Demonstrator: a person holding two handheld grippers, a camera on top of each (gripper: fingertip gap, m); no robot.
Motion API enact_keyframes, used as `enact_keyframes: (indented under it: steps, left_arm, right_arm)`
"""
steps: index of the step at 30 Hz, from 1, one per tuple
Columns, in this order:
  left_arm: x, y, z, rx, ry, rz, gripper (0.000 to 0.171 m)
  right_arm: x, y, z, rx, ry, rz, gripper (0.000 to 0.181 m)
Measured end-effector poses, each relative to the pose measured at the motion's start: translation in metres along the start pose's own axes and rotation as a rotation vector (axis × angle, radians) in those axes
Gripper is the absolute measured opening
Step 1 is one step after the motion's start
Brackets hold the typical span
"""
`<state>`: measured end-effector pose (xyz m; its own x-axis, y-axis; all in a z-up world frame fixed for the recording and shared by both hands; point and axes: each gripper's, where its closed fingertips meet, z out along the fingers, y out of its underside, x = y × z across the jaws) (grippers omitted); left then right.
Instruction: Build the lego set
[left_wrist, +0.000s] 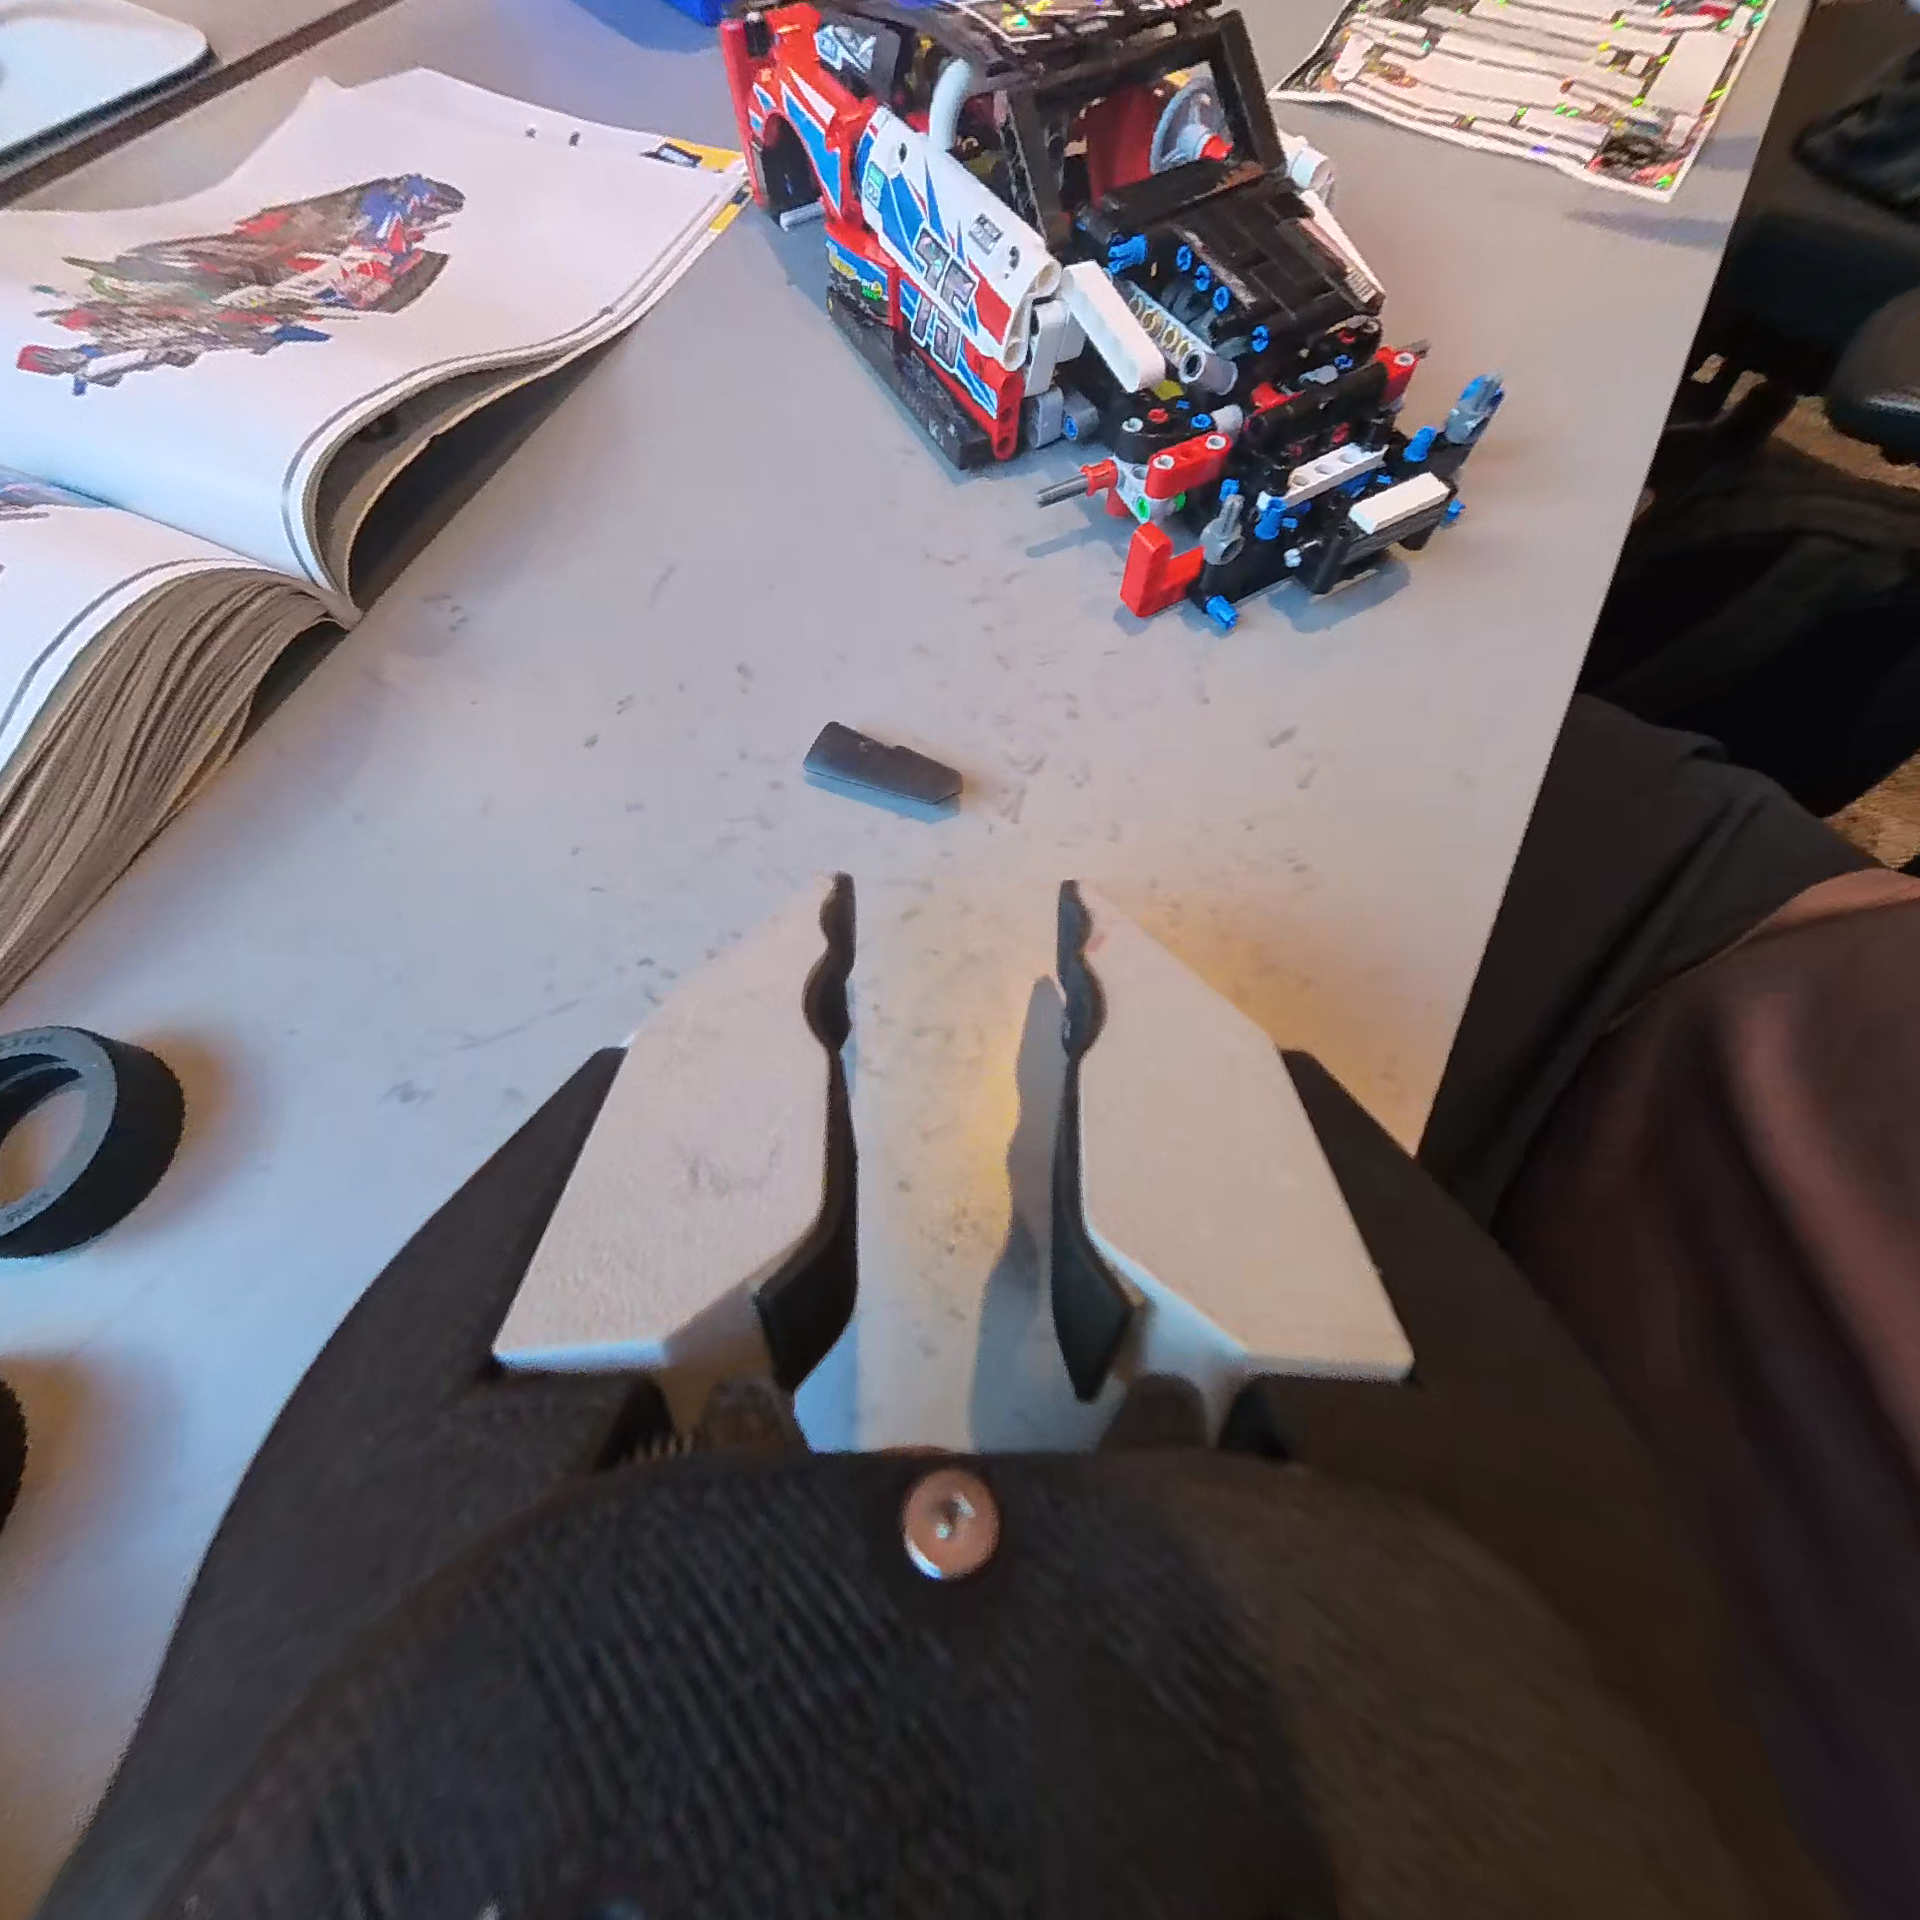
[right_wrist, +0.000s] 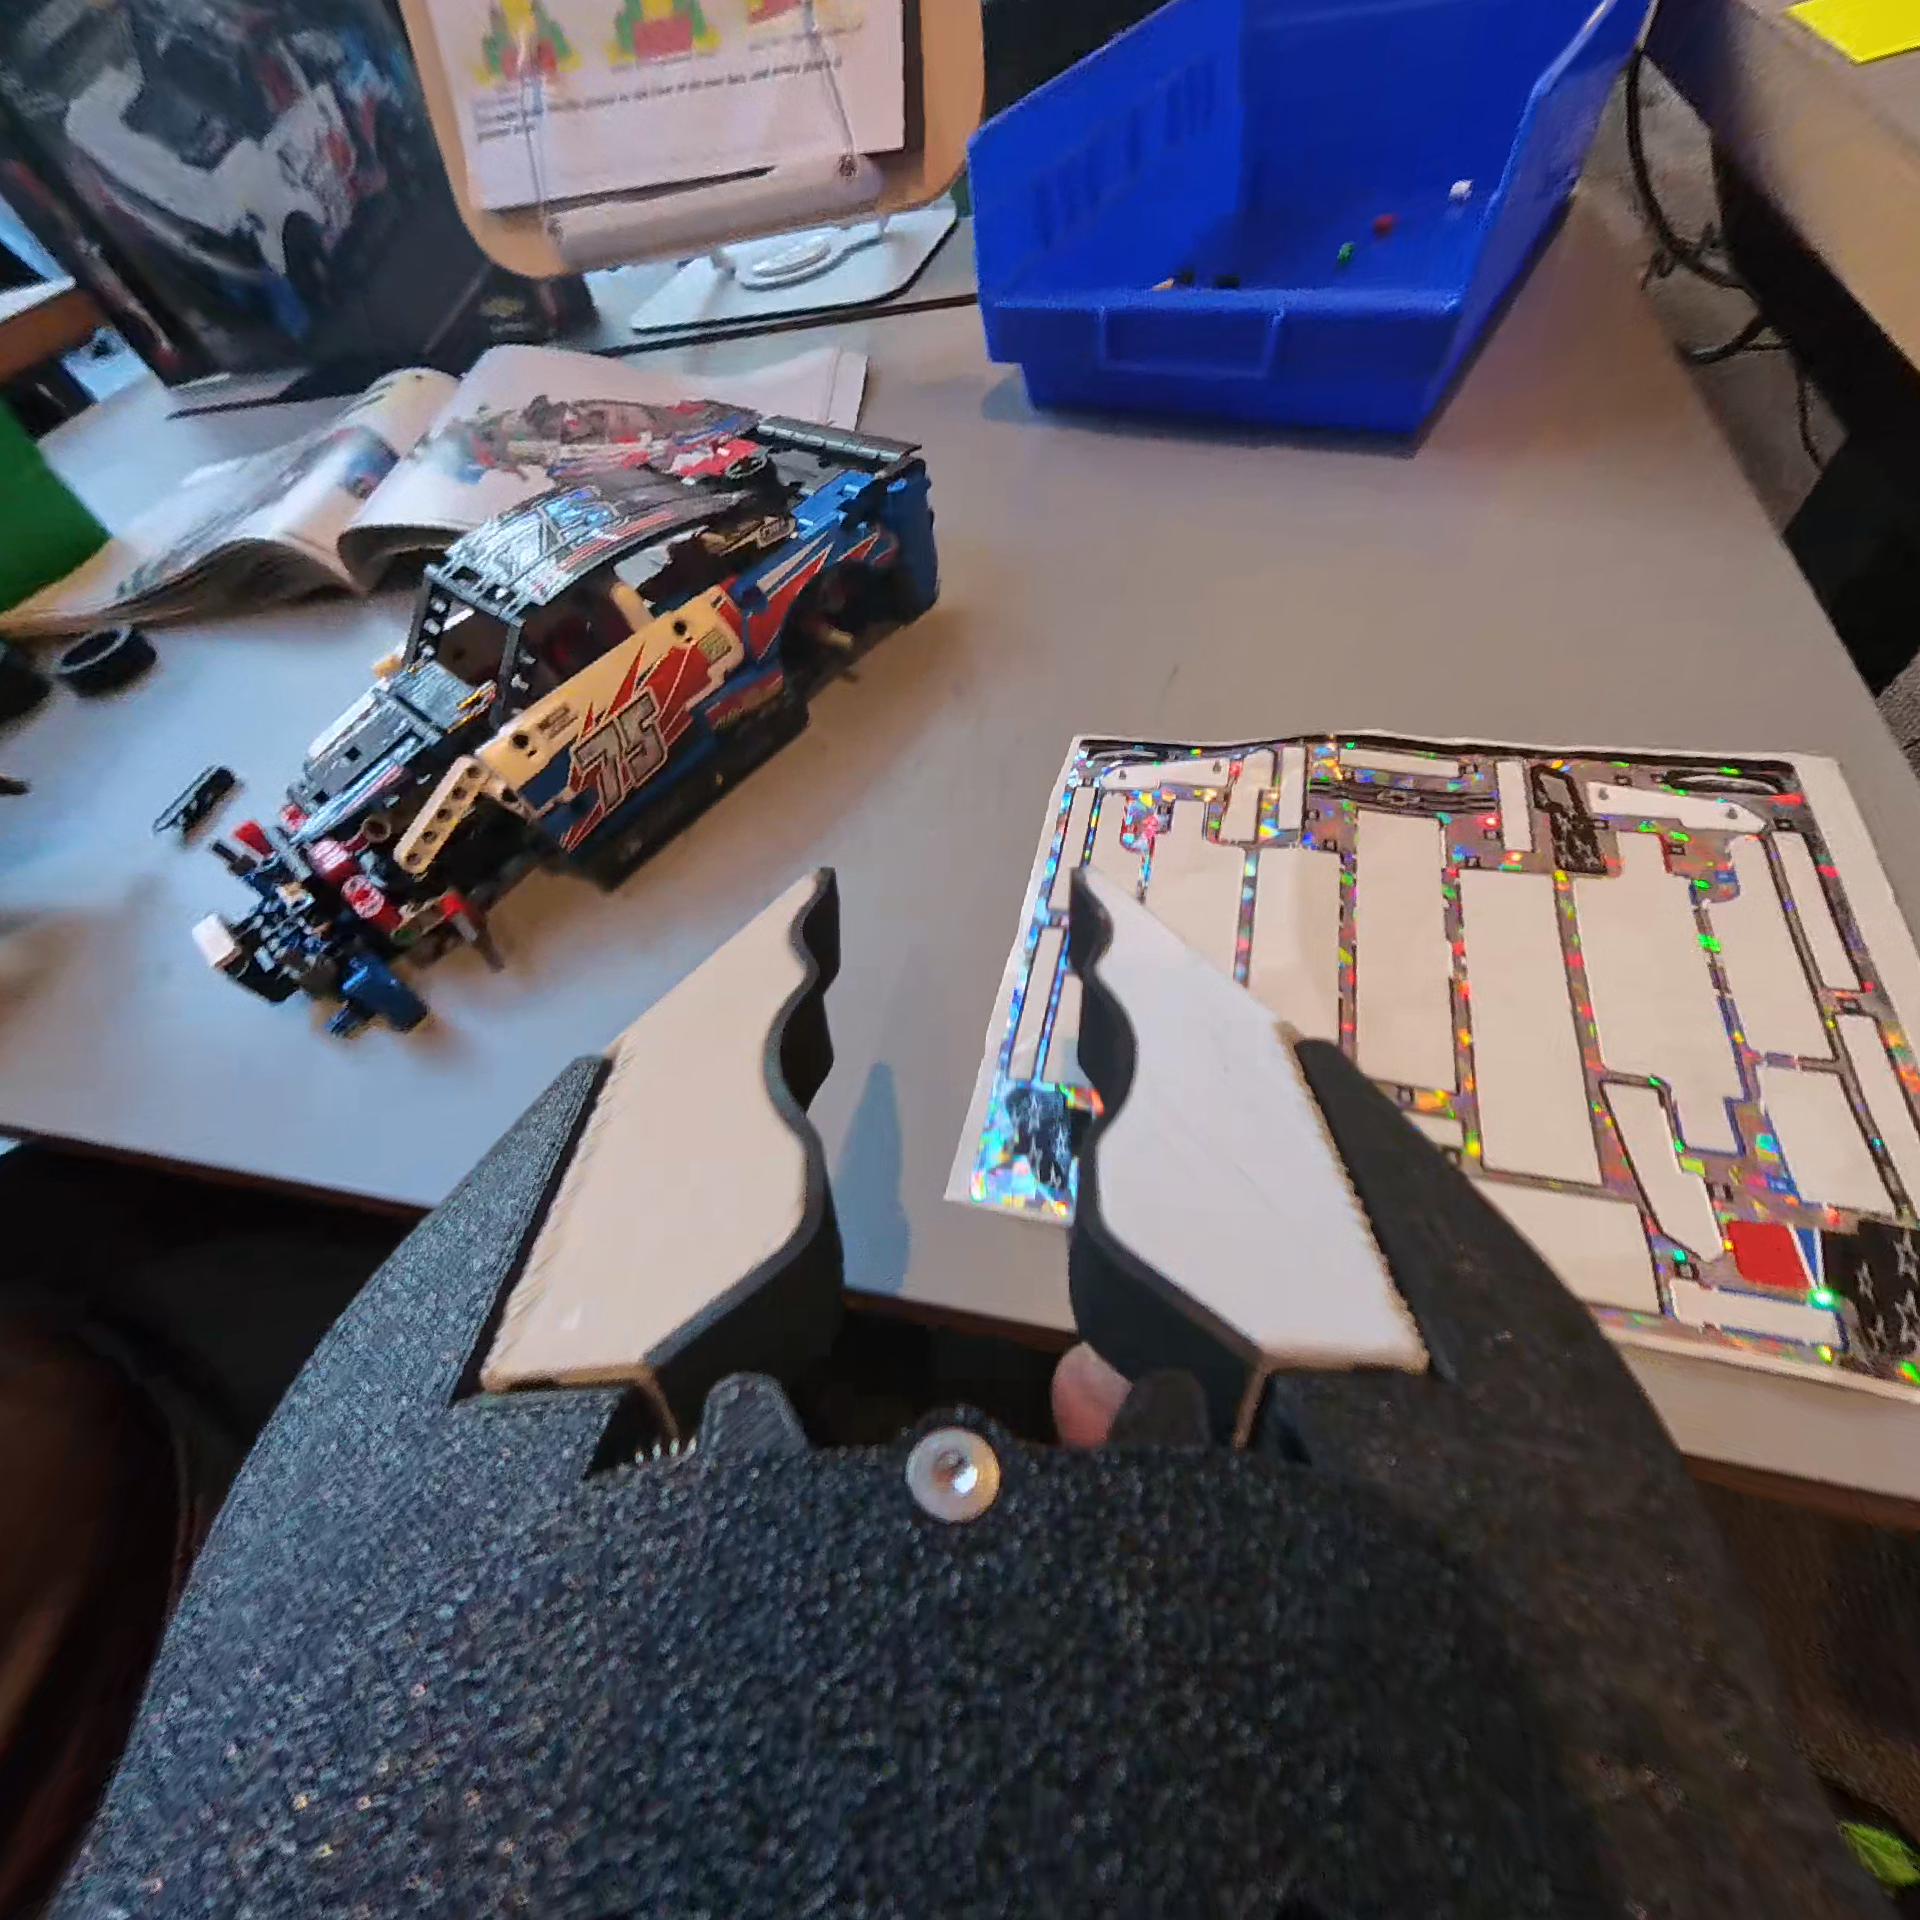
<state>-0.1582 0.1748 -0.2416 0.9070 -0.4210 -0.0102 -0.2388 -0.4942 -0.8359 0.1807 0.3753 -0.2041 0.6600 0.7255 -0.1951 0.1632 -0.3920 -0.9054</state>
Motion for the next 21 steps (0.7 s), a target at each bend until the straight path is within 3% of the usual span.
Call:
enact_keyframes:
  steps: [6, 13, 17, 21]
  left_arm:
    - [-0.006, -0.002, -0.004, 0.025, 0.022, -0.085, 0.035]
    - [-0.033, 0.013, -0.005, -0.037, -0.034, -0.246, 0.042]
    - [-0.035, 0.011, 0.005, -0.063, -0.039, -0.233, 0.042]
    - [-0.04, -0.004, 0.001, 0.032, -0.084, -0.181, 0.026]
  right_arm:
    - [0.007, -0.011, 0.024, 0.017, 0.064, 0.003, 0.047]
    - [0.01, -0.011, 0.033, 0.02, 0.077, -0.011, 0.048]
    - [0.016, -0.012, 0.029, 0.076, 0.112, -0.054, 0.049]
    - [0.022, -0.013, 0.021, 0.11, 0.108, -0.036, 0.057]
